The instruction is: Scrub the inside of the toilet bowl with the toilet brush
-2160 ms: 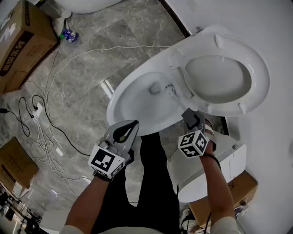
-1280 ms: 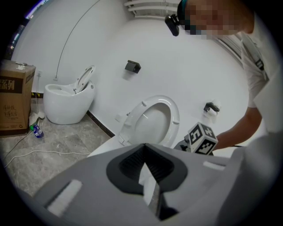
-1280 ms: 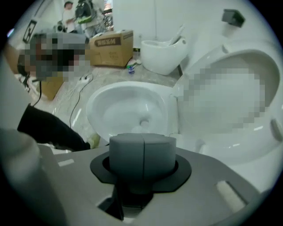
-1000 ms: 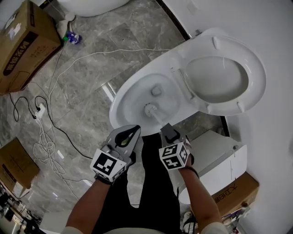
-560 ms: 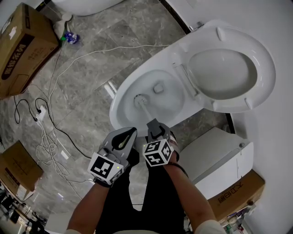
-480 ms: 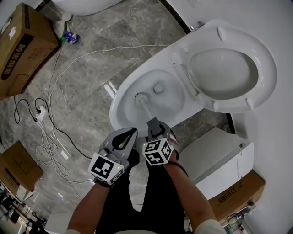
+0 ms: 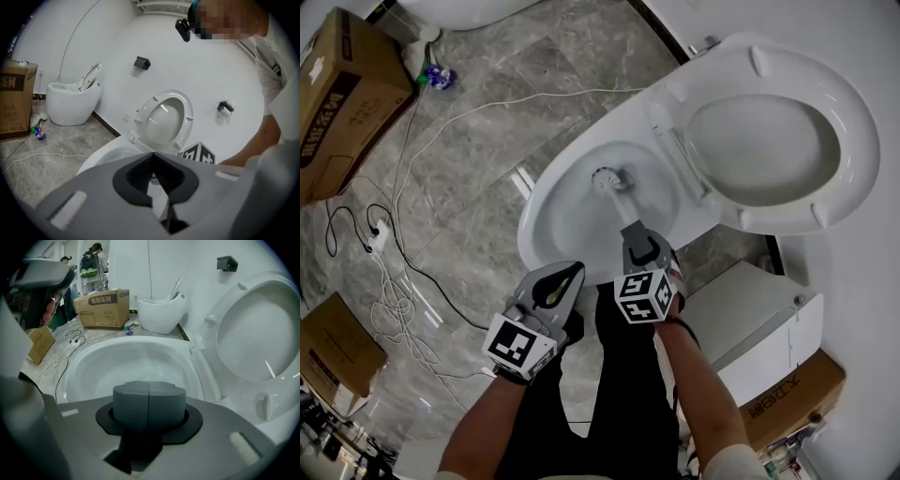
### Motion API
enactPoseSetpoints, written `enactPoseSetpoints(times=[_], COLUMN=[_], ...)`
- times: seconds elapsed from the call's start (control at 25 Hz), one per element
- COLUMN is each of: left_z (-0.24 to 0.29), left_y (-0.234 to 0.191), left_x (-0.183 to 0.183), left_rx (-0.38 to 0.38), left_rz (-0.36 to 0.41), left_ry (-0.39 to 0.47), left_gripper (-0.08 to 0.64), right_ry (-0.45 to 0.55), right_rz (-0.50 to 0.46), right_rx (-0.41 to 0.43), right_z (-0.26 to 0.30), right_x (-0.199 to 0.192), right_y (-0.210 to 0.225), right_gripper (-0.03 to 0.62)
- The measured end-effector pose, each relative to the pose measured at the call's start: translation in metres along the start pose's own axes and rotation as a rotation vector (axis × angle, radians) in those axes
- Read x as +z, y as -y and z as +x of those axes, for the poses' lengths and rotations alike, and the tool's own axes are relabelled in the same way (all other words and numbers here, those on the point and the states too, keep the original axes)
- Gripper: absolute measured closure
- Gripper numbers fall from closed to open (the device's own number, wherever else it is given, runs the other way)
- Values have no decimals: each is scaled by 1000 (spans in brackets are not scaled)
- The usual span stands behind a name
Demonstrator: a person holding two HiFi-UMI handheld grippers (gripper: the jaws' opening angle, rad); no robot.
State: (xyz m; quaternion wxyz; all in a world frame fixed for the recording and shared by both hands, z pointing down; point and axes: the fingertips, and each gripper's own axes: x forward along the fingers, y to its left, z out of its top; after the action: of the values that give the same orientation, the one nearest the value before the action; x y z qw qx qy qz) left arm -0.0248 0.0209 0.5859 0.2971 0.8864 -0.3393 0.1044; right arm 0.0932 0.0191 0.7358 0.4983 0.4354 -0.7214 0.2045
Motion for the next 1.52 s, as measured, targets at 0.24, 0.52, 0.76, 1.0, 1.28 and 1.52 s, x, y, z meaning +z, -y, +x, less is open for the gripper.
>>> enactPoseSetpoints(times=[0.24,0.52,0.76,1.0,1.28,1.52], left_z=[11,17,9,4,-1,-4], left_y=[-1,2,6,11,16,6], left_x=[0,7,13,13,15,11], left_rx=[-10,-15,-14,-13,-13,-2], left_rz=[8,14,3,1,-4,-5], left_ry=[2,2,7,10,14,13], left_gripper=[555,555,555,555,555,555], right_ry=[9,-53,-108,-131,-142,-155], right_rz=[-45,-102,-63,-23,-18,5], right_rx=[-59,-77,-67,-58,-6,-1], right_z=[6,0,-16,-24,-25,-6], right_x=[-6,-30,-53,-58,-47,-34], right_y=[44,74,66,47,4,-15], right_gripper=[430,428,428,430,430,428])
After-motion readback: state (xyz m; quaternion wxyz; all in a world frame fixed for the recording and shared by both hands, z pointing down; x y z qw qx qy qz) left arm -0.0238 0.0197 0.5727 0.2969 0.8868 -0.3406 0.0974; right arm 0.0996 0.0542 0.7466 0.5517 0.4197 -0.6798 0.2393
